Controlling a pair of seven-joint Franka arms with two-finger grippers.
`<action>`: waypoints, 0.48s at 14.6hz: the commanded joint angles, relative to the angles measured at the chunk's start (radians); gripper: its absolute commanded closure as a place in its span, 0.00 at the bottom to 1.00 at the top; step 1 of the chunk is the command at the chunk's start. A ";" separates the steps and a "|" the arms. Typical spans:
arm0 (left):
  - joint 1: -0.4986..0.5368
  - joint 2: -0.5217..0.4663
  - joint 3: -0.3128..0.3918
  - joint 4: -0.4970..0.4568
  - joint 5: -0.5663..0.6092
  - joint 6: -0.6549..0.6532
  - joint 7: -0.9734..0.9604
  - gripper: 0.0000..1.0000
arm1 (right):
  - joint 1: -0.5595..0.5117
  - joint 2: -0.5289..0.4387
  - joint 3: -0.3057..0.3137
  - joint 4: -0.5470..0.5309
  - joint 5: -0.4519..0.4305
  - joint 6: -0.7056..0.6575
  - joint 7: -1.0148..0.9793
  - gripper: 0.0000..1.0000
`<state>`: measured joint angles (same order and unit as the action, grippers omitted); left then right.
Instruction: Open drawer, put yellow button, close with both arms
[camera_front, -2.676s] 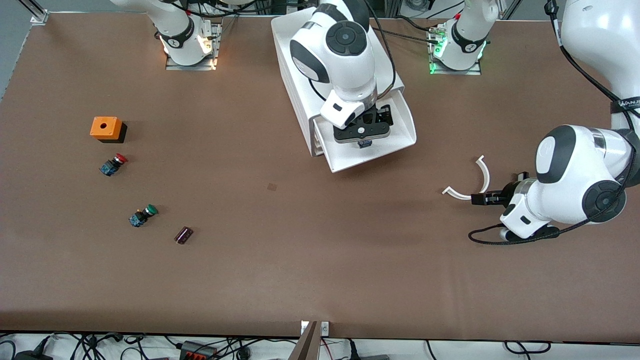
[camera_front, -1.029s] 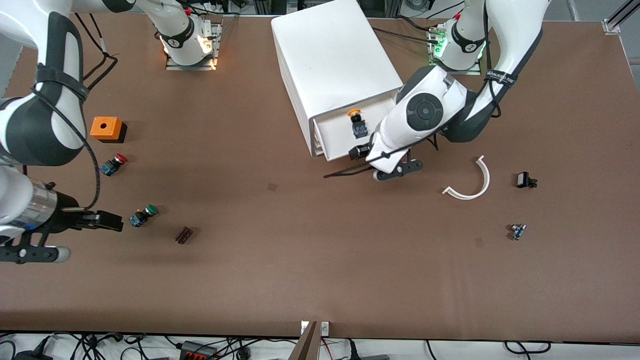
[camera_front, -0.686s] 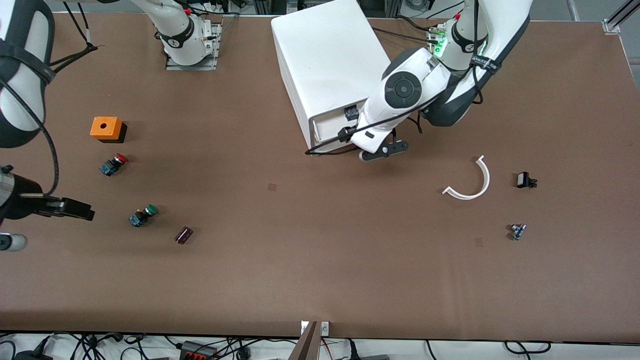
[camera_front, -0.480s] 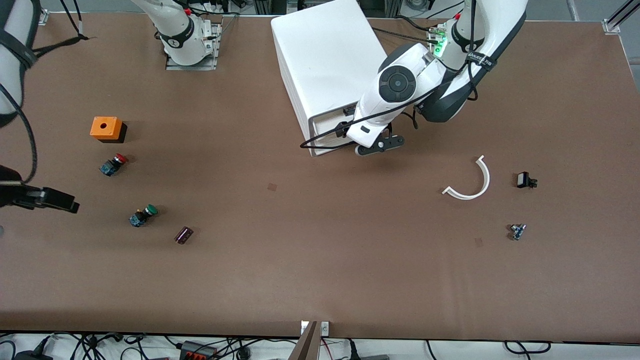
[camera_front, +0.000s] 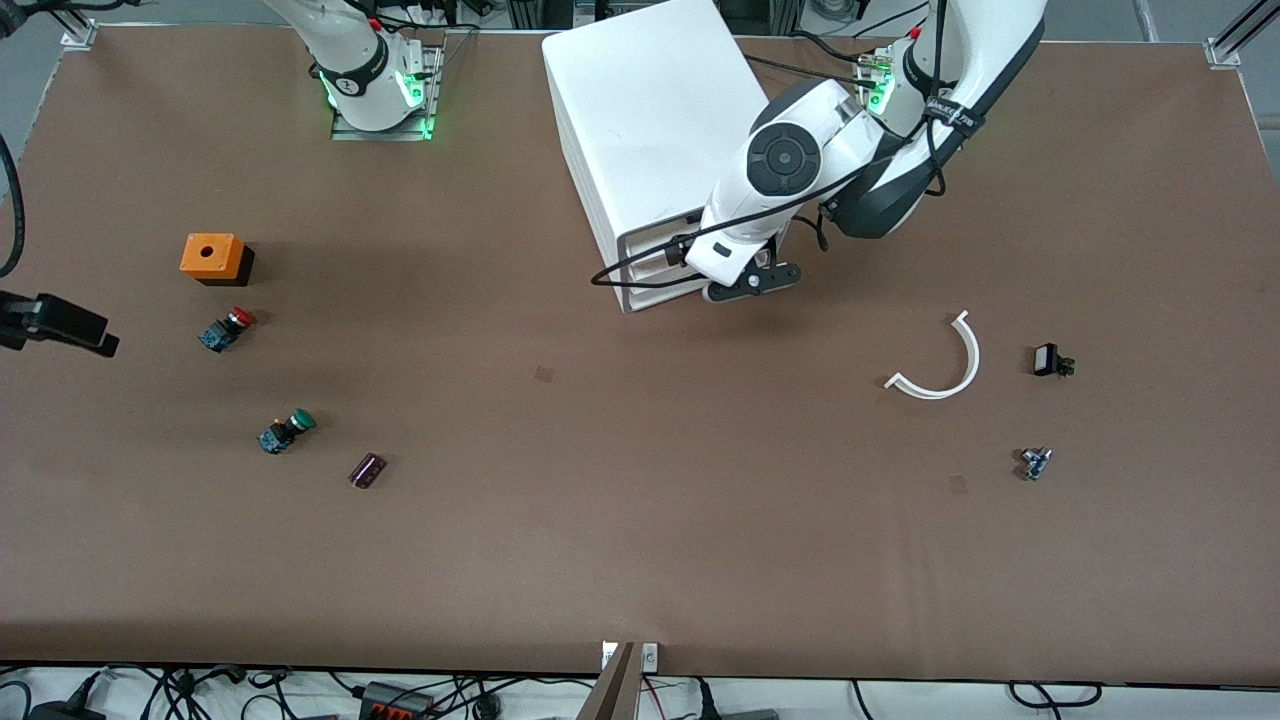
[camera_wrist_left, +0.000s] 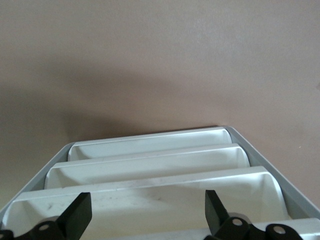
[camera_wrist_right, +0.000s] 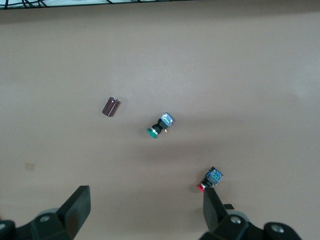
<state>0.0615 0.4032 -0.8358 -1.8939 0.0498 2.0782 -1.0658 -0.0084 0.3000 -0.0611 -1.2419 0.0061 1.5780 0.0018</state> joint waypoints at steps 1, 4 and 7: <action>-0.002 -0.027 -0.014 -0.030 0.021 0.003 -0.022 0.00 | -0.002 -0.105 0.012 -0.162 -0.018 0.051 -0.014 0.00; -0.005 -0.027 -0.014 -0.028 0.021 0.003 -0.032 0.00 | -0.002 -0.162 0.012 -0.250 -0.017 0.060 -0.028 0.00; -0.017 -0.027 -0.014 -0.025 0.021 -0.010 -0.033 0.00 | -0.002 -0.246 0.012 -0.378 -0.017 0.106 -0.028 0.00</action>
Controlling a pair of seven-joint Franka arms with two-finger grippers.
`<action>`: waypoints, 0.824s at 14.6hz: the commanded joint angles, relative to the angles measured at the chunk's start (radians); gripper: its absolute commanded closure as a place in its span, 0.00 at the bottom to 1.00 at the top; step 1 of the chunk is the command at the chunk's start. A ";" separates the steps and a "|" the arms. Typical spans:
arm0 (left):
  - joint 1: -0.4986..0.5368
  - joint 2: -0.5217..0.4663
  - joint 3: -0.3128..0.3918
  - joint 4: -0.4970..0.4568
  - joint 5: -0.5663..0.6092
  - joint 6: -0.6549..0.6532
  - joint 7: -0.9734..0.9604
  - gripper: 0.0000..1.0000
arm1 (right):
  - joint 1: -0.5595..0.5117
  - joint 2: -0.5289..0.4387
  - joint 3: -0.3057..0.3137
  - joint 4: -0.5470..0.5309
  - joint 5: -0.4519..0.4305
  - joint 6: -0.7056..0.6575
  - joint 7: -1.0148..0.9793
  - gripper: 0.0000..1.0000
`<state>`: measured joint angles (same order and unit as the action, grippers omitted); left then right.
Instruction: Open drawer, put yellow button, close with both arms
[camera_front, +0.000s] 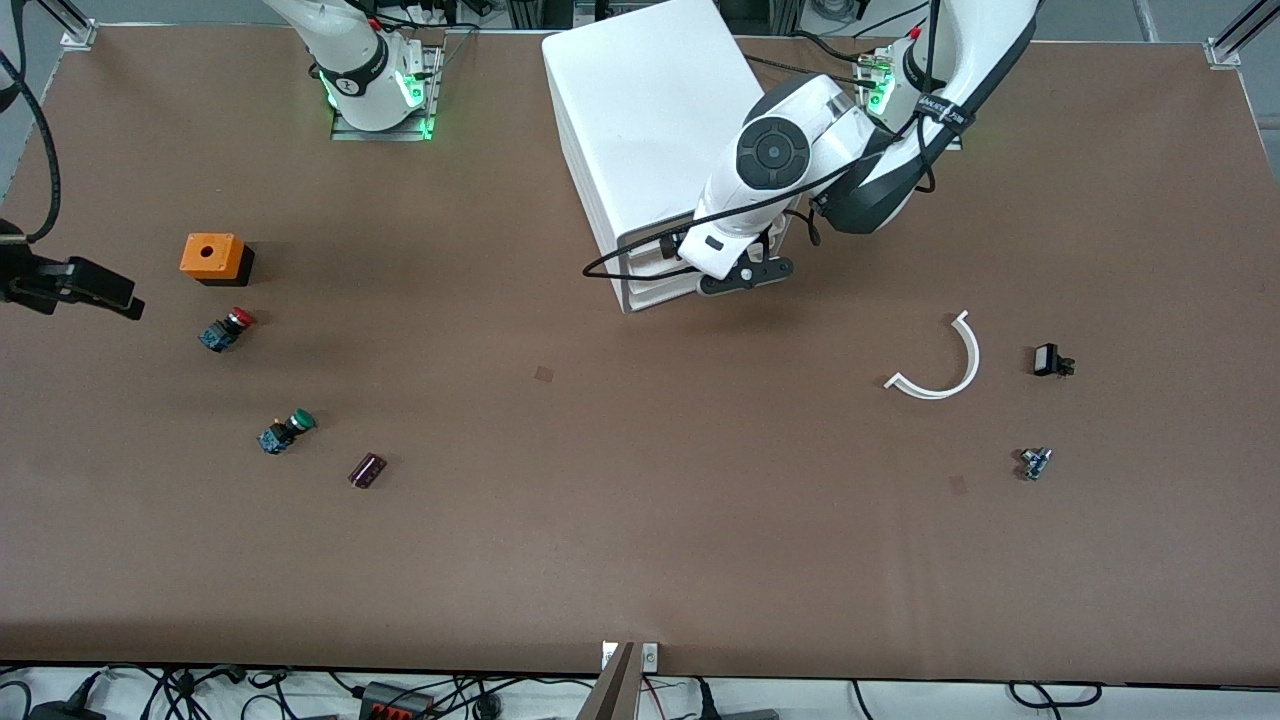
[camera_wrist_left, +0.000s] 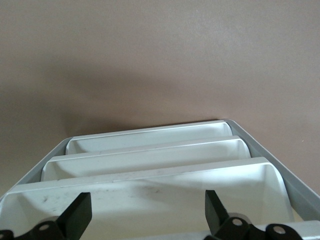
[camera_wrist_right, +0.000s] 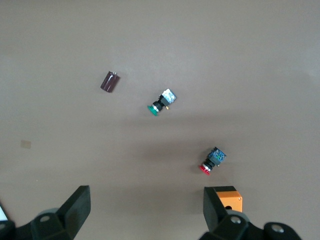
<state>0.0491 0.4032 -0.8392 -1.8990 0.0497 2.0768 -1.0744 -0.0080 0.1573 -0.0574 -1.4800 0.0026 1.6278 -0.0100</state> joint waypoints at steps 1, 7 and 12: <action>-0.003 -0.027 -0.011 -0.015 0.021 -0.024 -0.013 0.00 | -0.004 -0.117 0.007 -0.163 -0.013 0.069 -0.021 0.00; 0.052 -0.017 0.043 0.141 0.109 -0.154 0.161 0.00 | -0.004 -0.122 0.005 -0.161 -0.015 0.060 -0.033 0.00; 0.199 -0.018 0.064 0.325 0.205 -0.336 0.443 0.00 | -0.006 -0.124 0.002 -0.160 -0.016 0.047 -0.037 0.00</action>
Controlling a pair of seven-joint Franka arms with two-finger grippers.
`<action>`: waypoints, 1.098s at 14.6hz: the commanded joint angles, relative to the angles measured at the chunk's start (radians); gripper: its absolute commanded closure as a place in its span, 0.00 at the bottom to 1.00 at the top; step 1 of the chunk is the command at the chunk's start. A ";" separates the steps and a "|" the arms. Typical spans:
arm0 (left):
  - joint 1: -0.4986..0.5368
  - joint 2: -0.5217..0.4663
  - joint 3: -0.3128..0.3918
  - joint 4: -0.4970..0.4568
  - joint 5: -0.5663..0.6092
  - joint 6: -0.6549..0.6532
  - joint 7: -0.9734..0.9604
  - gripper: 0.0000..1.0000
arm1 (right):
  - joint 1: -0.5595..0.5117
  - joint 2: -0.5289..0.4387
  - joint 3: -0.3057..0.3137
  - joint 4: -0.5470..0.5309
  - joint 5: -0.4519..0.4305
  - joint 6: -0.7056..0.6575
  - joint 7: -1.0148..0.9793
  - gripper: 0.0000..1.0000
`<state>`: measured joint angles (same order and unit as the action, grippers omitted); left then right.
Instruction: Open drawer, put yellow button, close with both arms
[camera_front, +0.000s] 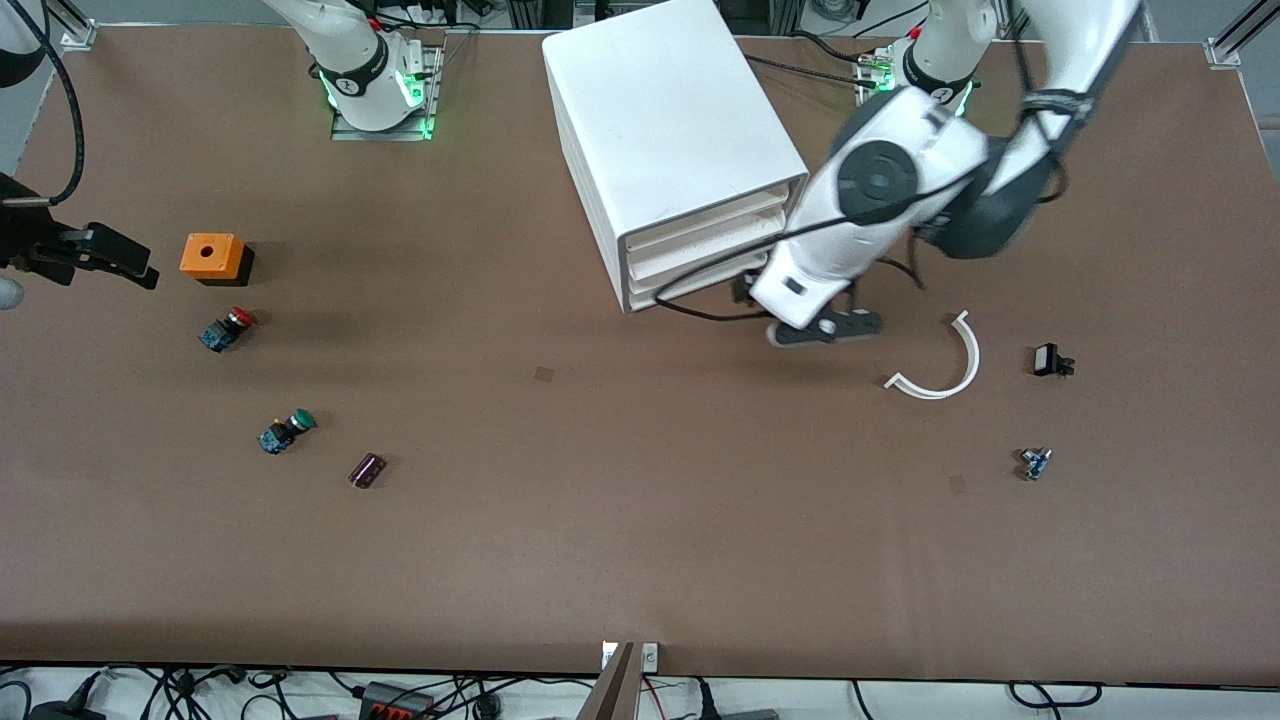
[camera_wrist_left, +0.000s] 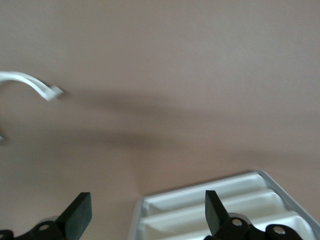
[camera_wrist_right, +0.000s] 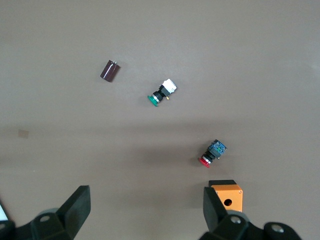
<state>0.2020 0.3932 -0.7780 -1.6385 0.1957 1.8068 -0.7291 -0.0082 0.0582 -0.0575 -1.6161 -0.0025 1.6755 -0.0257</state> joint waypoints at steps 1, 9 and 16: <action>0.089 -0.010 -0.001 0.090 0.095 -0.076 0.144 0.00 | -0.006 -0.026 0.002 -0.022 -0.011 -0.003 -0.023 0.00; 0.168 -0.060 0.125 0.238 0.075 -0.239 0.640 0.00 | -0.003 -0.017 0.002 -0.019 -0.011 0.007 -0.017 0.00; -0.212 -0.253 0.715 0.096 -0.130 -0.196 0.804 0.00 | -0.003 -0.005 0.002 0.002 -0.011 0.001 -0.017 0.00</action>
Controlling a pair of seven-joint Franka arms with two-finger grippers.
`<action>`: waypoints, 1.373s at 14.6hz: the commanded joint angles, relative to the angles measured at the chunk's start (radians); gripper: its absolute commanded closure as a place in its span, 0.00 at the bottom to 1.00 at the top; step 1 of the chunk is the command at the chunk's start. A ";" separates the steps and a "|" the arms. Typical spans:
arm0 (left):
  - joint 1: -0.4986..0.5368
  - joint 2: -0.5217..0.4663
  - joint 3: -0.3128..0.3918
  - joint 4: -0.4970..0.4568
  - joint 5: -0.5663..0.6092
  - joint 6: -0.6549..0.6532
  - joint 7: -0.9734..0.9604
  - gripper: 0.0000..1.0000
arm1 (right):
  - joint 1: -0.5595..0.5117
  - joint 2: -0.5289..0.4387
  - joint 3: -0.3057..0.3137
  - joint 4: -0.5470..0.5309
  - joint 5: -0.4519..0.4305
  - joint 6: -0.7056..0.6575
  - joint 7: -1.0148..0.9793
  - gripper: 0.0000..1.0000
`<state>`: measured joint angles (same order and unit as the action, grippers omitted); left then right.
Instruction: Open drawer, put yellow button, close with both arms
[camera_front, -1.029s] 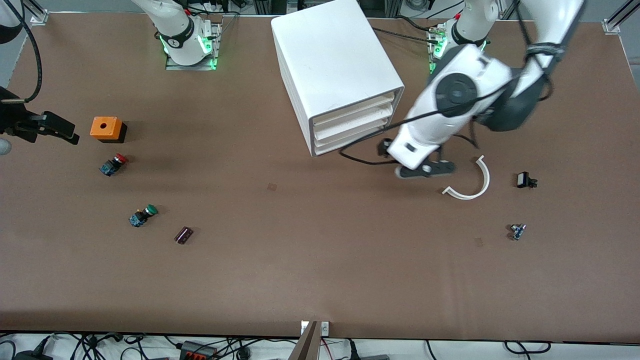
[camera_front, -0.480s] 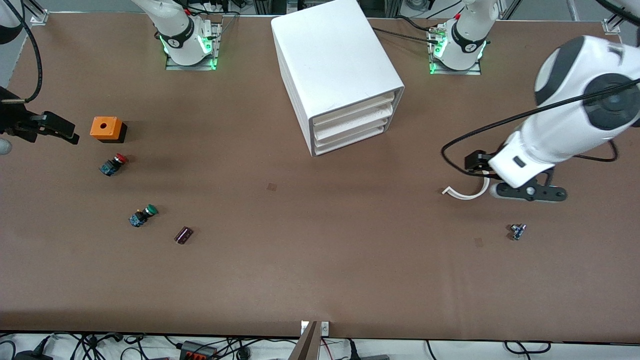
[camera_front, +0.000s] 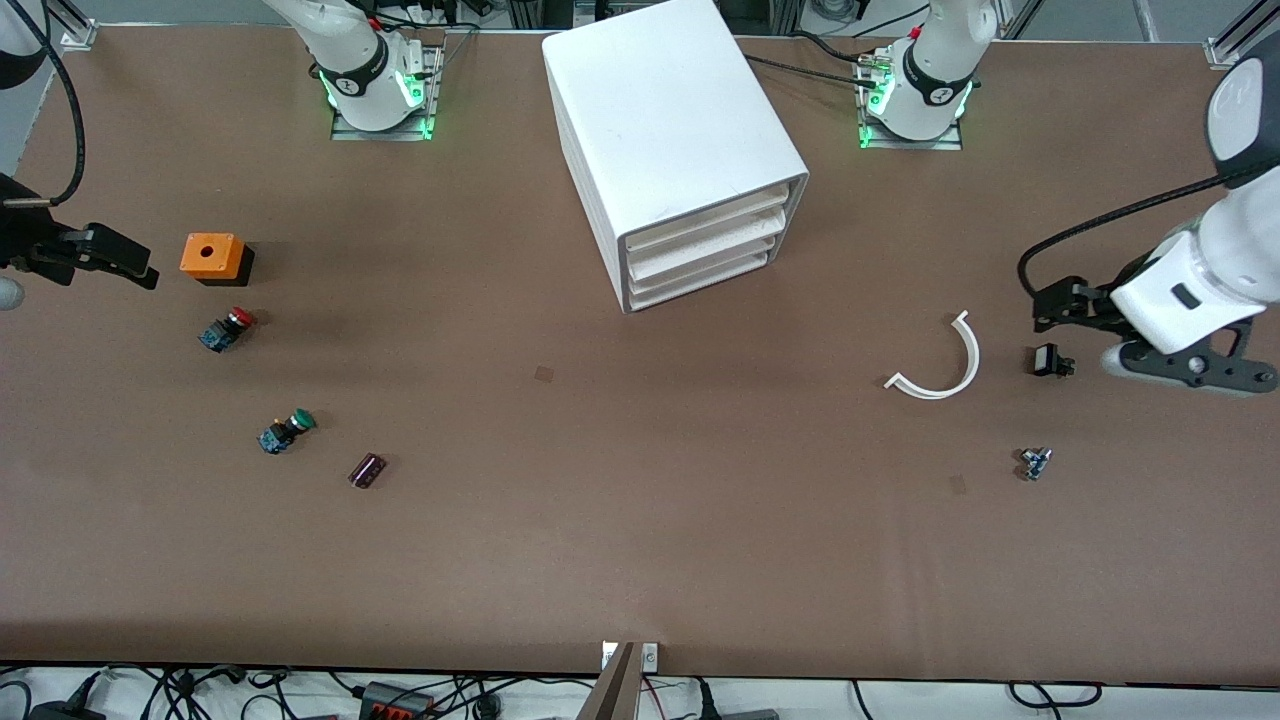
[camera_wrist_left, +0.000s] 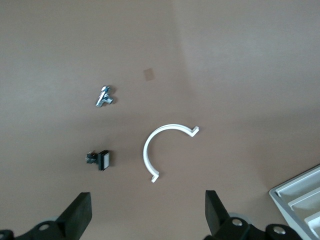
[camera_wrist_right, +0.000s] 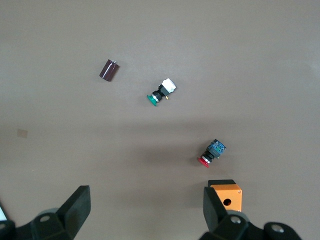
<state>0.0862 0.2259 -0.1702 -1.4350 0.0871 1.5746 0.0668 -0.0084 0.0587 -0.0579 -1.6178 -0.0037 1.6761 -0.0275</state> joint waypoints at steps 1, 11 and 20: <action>-0.124 -0.118 0.135 -0.155 -0.021 0.076 -0.011 0.00 | -0.004 -0.008 0.003 0.004 -0.010 -0.004 -0.019 0.00; -0.129 -0.209 0.121 -0.283 -0.021 0.225 -0.076 0.00 | -0.008 0.004 0.003 -0.002 -0.012 -0.003 -0.020 0.00; -0.123 -0.201 0.123 -0.285 -0.023 0.228 -0.096 0.00 | -0.015 0.019 0.000 -0.005 -0.012 0.002 -0.019 0.00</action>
<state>-0.0363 0.0417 -0.0514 -1.7015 0.0804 1.7939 -0.0178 -0.0108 0.0802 -0.0628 -1.6184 -0.0050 1.6756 -0.0278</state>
